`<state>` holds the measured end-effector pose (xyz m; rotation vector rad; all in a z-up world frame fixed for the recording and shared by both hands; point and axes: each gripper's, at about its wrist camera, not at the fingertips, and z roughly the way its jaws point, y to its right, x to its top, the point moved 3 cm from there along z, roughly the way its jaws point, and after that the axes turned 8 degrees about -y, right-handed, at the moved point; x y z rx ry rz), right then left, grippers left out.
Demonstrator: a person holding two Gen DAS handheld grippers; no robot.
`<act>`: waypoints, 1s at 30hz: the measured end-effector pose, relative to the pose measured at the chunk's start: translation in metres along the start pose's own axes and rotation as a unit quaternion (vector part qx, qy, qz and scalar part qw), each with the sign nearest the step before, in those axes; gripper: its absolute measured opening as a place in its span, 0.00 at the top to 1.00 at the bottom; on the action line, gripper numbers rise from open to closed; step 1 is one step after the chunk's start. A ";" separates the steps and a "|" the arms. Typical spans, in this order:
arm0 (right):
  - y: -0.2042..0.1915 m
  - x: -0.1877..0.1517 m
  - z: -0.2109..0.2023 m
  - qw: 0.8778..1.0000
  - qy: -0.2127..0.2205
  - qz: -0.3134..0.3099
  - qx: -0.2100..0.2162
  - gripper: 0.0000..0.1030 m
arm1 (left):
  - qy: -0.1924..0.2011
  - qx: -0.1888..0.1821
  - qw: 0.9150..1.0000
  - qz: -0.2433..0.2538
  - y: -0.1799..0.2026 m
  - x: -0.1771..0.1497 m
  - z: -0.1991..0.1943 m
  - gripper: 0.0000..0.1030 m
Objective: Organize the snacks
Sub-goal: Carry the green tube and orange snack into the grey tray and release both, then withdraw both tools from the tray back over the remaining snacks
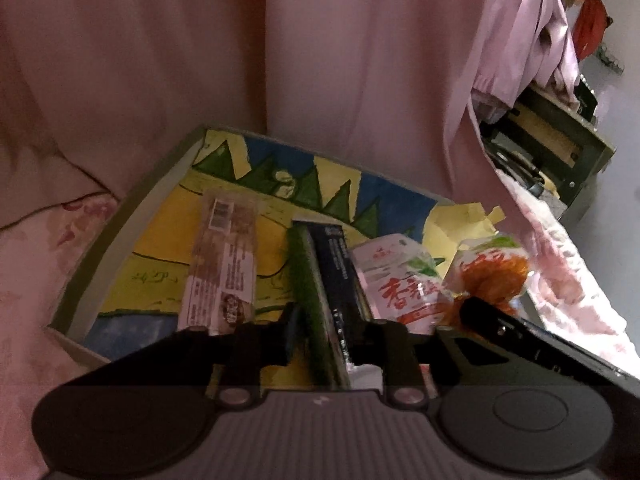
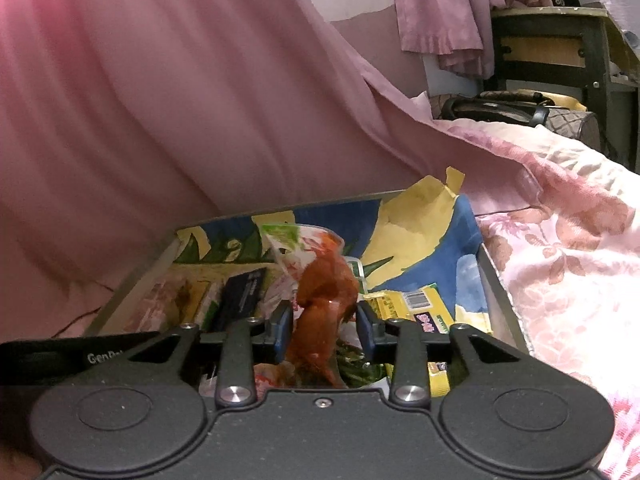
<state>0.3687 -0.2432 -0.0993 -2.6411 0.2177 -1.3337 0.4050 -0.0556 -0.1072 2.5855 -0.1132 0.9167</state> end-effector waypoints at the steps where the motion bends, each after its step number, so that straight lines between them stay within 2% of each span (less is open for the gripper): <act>1: 0.000 0.001 -0.004 1.000 0.001 0.000 0.002 0.58 | 0.004 -0.002 1.000 0.000 0.001 0.001 -0.004 0.68; 4: 0.003 0.004 -0.021 1.000 0.015 0.000 0.004 0.47 | 0.015 -0.004 1.000 0.003 0.007 0.002 -0.021 0.58; 9: 0.004 0.008 -0.060 0.999 0.048 -0.013 0.004 0.34 | 0.046 0.009 0.999 0.012 0.015 0.001 -0.059 0.42; 11: 0.006 0.008 -0.078 0.998 0.064 -0.017 0.006 0.28 | 0.061 0.020 0.998 0.012 0.018 -0.001 -0.076 0.28; 13: 0.008 0.008 -0.099 0.996 0.083 -0.019 0.007 0.21 | 0.080 0.026 0.996 0.009 0.021 -0.004 -0.093 0.20; 19: 0.010 0.002 -0.159 0.990 0.128 -0.048 0.011 0.09 | 0.130 0.039 0.991 0.002 0.031 -0.022 -0.150 0.05; 24: 0.010 -0.017 -0.208 0.985 0.154 -0.074 0.017 0.01 | 0.174 0.065 0.982 0.017 0.041 -0.045 -0.195 0.00; 26: 0.010 -0.027 -0.224 0.984 0.155 -0.080 0.023 0.01 | 0.187 0.079 0.979 0.026 0.045 -0.058 -0.209 0.00; 30: 0.011 -0.046 -0.247 0.987 0.138 -0.082 0.027 0.01 | 0.174 0.093 0.979 0.049 0.051 -0.087 -0.224 0.00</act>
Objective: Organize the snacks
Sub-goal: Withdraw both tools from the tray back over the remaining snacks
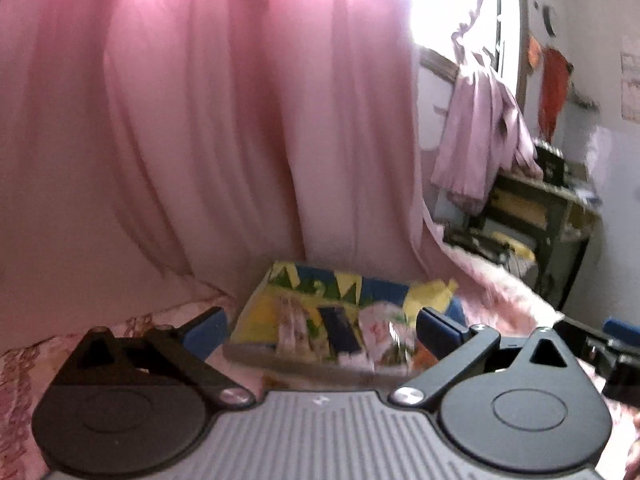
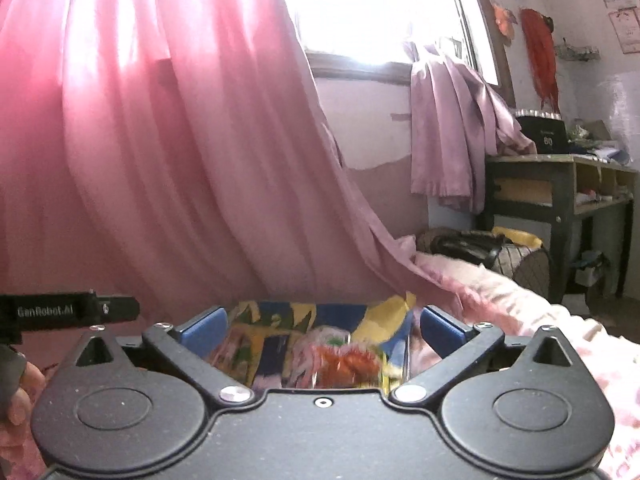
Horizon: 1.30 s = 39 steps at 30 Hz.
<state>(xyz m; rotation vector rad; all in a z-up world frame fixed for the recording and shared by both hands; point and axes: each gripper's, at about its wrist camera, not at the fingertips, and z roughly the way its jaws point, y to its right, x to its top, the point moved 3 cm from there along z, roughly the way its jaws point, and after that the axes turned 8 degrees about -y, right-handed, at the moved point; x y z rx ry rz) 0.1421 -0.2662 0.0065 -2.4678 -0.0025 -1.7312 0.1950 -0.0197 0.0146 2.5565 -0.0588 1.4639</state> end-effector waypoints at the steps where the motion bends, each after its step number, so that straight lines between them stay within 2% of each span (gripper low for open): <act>1: -0.001 -0.003 -0.005 1.000 -0.004 0.003 0.002 0.01 | -0.006 0.000 1.000 0.005 0.001 -0.005 -0.004 0.00; 9: 0.002 -0.028 -0.040 0.999 -0.039 0.019 0.000 0.01 | -0.019 0.017 0.999 0.022 -0.001 -0.029 -0.038 0.00; 12: 0.004 -0.034 -0.047 0.998 -0.056 0.032 -0.002 0.01 | -0.037 0.025 0.999 0.024 -0.006 -0.039 -0.045 0.00; 15: 0.004 -0.043 -0.047 0.996 -0.085 0.036 -0.010 0.01 | -0.068 0.037 0.997 0.024 -0.010 -0.050 -0.049 0.00; 19: 0.001 -0.053 -0.048 0.993 -0.109 0.038 -0.009 0.01 | -0.101 0.032 0.994 0.018 -0.013 -0.062 -0.051 0.00; 28: -0.011 -0.063 -0.051 0.991 -0.133 0.023 -0.004 0.01 | -0.130 0.054 0.989 0.055 -0.008 -0.079 -0.056 0.00; 39: -0.013 -0.069 -0.039 0.985 -0.170 0.017 -0.012 0.01 | -0.159 0.066 0.984 0.057 -0.010 -0.082 -0.049 0.00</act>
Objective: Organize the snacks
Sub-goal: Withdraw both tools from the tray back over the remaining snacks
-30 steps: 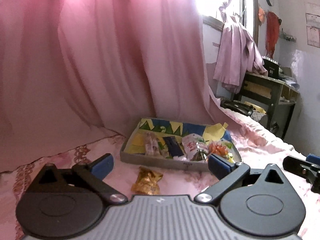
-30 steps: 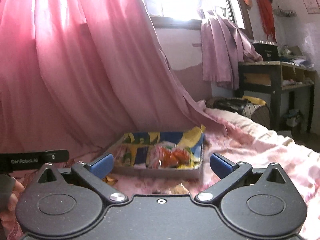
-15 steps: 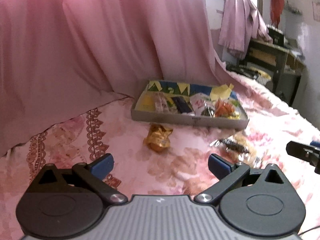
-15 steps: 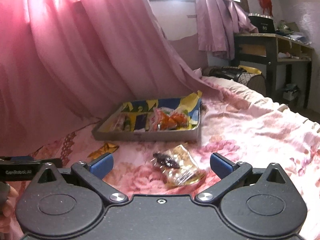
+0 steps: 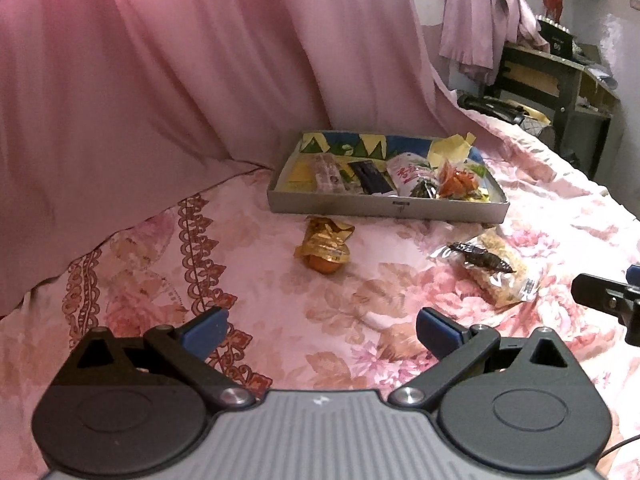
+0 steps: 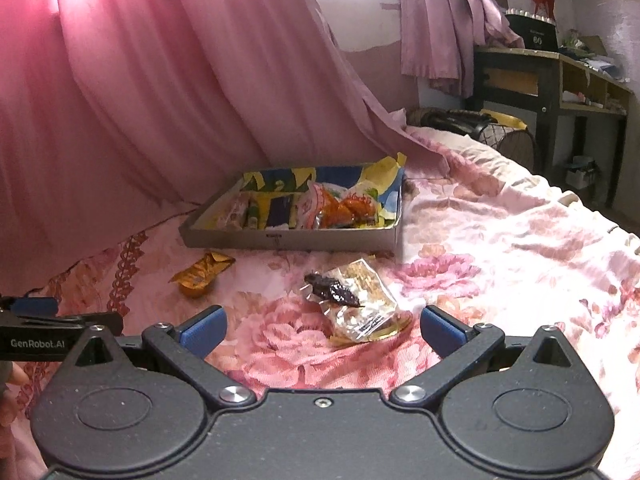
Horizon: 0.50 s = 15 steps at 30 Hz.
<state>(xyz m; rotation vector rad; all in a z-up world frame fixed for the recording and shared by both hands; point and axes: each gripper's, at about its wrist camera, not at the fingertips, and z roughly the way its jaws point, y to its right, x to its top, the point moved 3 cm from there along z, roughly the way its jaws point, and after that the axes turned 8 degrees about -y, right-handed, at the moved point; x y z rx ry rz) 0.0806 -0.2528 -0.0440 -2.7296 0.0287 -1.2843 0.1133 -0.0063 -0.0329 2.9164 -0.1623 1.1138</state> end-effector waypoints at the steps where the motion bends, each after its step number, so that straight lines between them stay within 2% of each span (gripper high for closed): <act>1: 0.000 0.000 0.001 1.000 -0.002 -0.001 -0.001 0.01 | -0.001 0.005 1.000 -0.001 0.000 0.000 0.000 0.00; 6: -0.001 -0.001 0.003 1.000 -0.008 -0.003 -0.004 0.01 | -0.003 0.006 1.000 -0.011 -0.004 0.001 0.000 0.00; 15: -0.006 -0.001 0.015 0.999 -0.044 -0.020 -0.001 0.01 | -0.021 0.009 1.000 -0.014 -0.007 0.004 0.010 0.00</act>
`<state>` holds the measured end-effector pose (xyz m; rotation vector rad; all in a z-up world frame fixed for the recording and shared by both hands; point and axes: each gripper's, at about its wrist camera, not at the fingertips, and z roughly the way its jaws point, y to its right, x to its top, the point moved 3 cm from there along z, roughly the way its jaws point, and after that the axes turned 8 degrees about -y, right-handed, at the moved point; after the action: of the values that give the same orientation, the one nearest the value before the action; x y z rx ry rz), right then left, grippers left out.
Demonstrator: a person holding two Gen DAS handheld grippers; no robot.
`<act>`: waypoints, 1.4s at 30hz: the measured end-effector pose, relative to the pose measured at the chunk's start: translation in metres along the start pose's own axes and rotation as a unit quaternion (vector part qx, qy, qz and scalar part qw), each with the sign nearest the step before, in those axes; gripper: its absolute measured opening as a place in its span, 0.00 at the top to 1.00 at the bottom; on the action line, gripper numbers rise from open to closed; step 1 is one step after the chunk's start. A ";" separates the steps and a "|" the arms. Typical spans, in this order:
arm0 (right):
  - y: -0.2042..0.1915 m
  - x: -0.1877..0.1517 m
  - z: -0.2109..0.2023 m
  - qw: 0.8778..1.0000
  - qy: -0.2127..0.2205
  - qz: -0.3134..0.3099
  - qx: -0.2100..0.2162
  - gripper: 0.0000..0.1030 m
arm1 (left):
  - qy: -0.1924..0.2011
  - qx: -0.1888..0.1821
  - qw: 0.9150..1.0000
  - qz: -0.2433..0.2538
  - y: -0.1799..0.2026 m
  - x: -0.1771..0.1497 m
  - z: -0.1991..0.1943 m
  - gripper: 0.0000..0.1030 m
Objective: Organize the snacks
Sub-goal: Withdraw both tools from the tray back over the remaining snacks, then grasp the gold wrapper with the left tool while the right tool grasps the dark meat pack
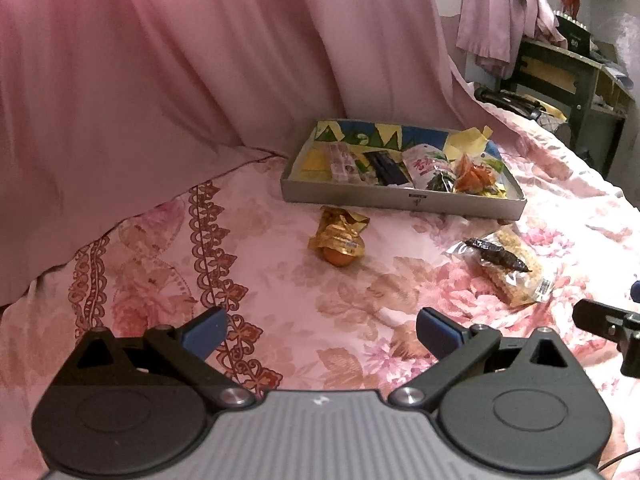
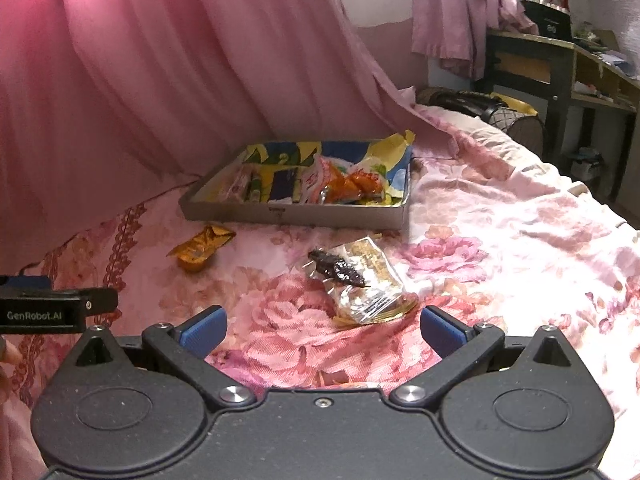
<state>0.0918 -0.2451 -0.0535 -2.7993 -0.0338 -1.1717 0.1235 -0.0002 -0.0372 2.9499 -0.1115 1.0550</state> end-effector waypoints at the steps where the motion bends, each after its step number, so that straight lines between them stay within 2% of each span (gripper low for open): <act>1: 0.000 0.001 0.002 1.000 -0.005 -0.001 0.001 0.01 | -0.002 0.000 1.000 0.000 0.000 0.001 0.001 0.00; 7: -0.002 0.009 0.018 0.999 -0.041 -0.014 0.020 0.01 | -0.023 -0.003 1.000 0.005 -0.001 0.010 0.017 0.00; 14: 0.000 0.025 0.034 0.998 -0.046 -0.030 0.019 0.01 | -0.021 0.001 1.000 0.010 -0.006 0.024 0.036 0.00; 18: -0.001 0.033 0.046 0.997 -0.054 -0.050 0.025 0.01 | -0.025 -0.009 1.000 0.011 -0.008 0.038 0.054 0.00; 22: -0.002 0.043 0.057 0.996 -0.036 -0.080 0.024 0.01 | -0.015 0.001 1.000 0.020 -0.009 0.054 0.077 0.00; 25: -0.005 0.053 0.070 0.992 -0.015 -0.125 0.005 0.01 | -0.011 0.006 0.999 0.031 -0.009 0.061 0.095 0.00; 31: -0.009 0.071 0.094 0.981 0.007 -0.196 -0.008 0.01 | -0.002 -0.009 0.999 0.048 -0.006 0.069 0.125 0.00; 34: -0.008 0.074 0.106 0.978 -0.011 -0.208 -0.005 0.01 | 0.005 -0.020 0.998 0.065 -0.002 0.072 0.138 0.00; 42: 0.000 0.072 0.133 0.983 -0.069 -0.169 0.002 0.01 | 0.001 -0.039 0.995 0.096 0.009 0.081 0.168 0.00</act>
<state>0.2362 -0.2323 -0.0951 -2.9446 -0.5402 -1.0265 0.2916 -0.0200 -0.1162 2.9135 -0.4338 1.0448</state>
